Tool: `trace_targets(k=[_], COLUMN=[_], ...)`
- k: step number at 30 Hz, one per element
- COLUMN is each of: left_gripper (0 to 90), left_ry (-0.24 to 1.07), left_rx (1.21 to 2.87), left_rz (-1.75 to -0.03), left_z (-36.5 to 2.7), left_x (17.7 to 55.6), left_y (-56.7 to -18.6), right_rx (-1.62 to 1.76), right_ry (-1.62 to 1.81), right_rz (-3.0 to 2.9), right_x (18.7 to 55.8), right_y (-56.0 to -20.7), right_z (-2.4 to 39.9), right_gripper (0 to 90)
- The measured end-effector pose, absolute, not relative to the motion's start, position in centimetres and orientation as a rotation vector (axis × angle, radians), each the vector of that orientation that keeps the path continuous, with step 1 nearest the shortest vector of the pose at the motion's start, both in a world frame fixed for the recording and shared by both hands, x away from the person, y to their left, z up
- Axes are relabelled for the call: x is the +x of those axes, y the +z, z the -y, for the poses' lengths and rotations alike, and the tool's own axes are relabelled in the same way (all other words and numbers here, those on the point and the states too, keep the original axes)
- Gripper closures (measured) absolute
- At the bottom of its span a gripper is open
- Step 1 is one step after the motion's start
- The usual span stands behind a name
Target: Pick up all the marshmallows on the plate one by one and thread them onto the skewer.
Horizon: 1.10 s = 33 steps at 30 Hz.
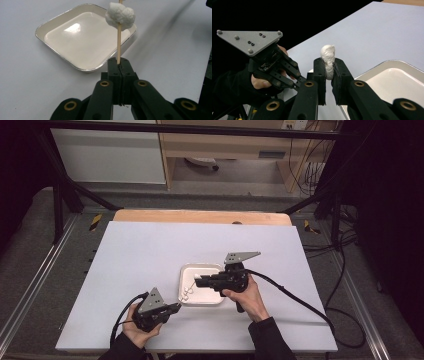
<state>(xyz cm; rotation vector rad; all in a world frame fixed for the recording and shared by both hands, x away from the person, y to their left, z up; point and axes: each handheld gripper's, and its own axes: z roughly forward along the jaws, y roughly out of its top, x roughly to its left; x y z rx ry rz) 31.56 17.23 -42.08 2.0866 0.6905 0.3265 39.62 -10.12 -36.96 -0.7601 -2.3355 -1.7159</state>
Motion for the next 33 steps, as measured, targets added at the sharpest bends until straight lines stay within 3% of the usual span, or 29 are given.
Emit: trace_targets(k=[7,15,18,21,33], left_gripper=[88.8,88.8,88.8,88.8,89.0], left_ry=[0.326,0.32,0.319,0.312,0.338], left_rx=[2.06,2.063,2.057,2.052,2.043], left_rz=[-0.687,-0.681,-0.677,-0.681,-0.697], left_z=[-17.49,-17.34,-17.29,-17.38,-17.35], left_x=[31.73,31.67,31.6,31.58,31.32], left_y=[-42.12,-42.22,-42.16,-42.16,-42.01], right_rx=[-0.817,-0.848,-0.844,-0.848,-0.844], right_ry=[-1.753,-1.821,-1.832,-1.827,-1.88], right_rz=[2.363,2.352,2.332,2.321,2.265], right_x=[39.6,39.51,39.68,39.77,39.34], right_y=[-36.9,-36.38,-36.24,-36.42,-37.08], right_z=[10.17,10.46,10.54,10.53,10.03], right_gripper=[77.8,59.6,71.7,78.1,81.9])
